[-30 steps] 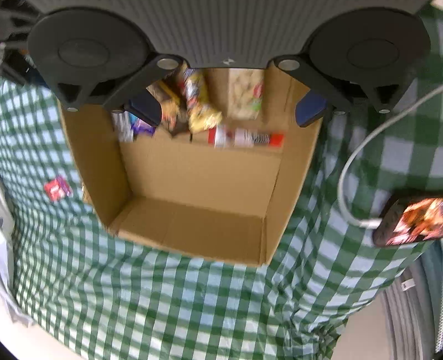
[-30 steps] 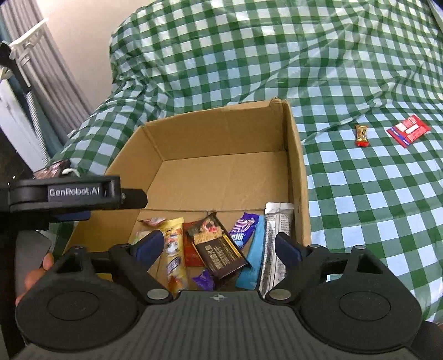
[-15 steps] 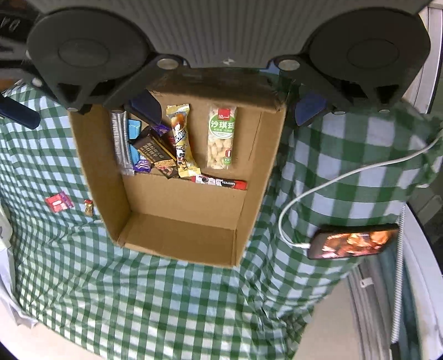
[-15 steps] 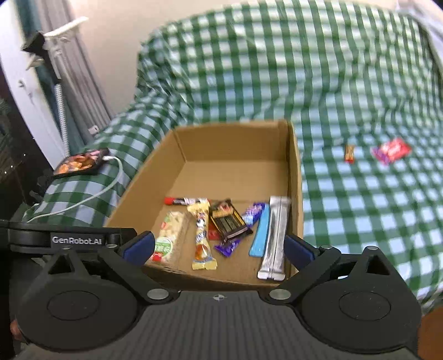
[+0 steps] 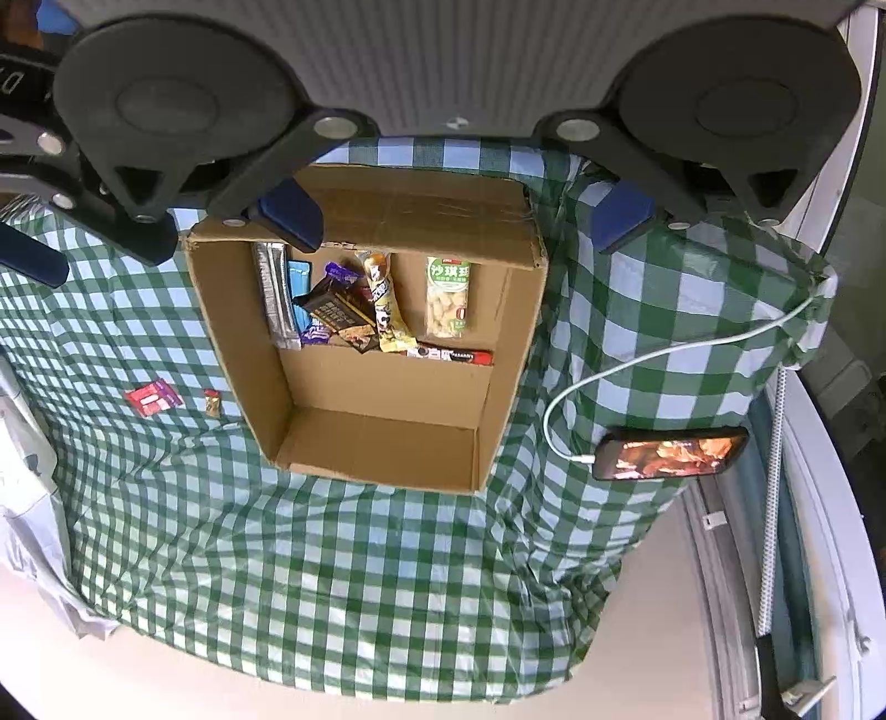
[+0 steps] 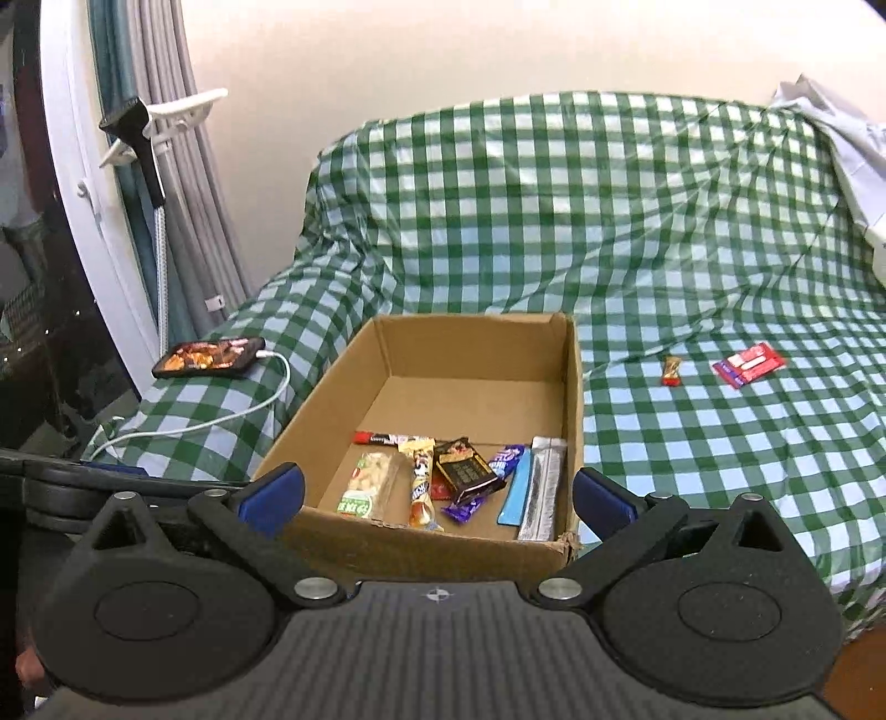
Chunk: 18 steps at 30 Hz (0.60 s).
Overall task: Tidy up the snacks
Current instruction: 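Hold both tools above the box, then move them toward the last snacks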
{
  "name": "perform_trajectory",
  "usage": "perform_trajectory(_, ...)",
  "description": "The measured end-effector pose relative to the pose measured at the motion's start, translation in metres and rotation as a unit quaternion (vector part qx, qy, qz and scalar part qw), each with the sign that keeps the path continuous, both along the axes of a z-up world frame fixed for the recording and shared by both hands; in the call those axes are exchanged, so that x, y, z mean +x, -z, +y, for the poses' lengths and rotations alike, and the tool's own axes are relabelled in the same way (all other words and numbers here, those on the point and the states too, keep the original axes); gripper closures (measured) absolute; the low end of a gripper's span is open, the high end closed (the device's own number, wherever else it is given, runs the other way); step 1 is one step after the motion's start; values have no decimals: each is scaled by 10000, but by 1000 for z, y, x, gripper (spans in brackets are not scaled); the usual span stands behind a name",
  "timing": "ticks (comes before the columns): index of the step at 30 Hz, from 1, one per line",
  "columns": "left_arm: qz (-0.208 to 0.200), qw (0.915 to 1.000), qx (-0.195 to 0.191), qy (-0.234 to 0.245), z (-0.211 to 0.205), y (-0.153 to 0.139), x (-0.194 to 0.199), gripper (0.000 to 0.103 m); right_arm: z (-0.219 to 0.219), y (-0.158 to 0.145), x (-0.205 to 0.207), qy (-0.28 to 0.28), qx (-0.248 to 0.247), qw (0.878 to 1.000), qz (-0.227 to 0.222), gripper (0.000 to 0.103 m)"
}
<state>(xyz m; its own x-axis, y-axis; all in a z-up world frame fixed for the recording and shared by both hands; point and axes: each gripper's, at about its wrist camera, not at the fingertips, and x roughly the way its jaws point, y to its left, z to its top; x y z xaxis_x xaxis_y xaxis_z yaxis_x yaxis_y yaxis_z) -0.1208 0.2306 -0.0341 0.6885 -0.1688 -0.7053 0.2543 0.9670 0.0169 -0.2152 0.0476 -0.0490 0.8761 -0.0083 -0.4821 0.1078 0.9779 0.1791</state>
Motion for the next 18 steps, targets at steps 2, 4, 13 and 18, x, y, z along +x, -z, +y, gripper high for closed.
perform_trajectory(2, -71, 10000, -27, -12, 2, -4, -5, 0, 2, -2, -7, -13, -39, 10000, -66, 1)
perform_trajectory(4, -130, 9999, -50, -15, 3, -7, -10, 0, 5, -4, -13, -31, -84, 9999, -119, 1)
perform_trajectory(13, -259, 9996, -85, 48, 4, -15, -22, 0, 9, -12, -30, 41, -199, 9992, -339, 1)
perform_trajectory(18, -229, 9997, -80, 46, 4, -14, -23, 0, 9, -12, -33, 46, -210, 9991, -365, 1)
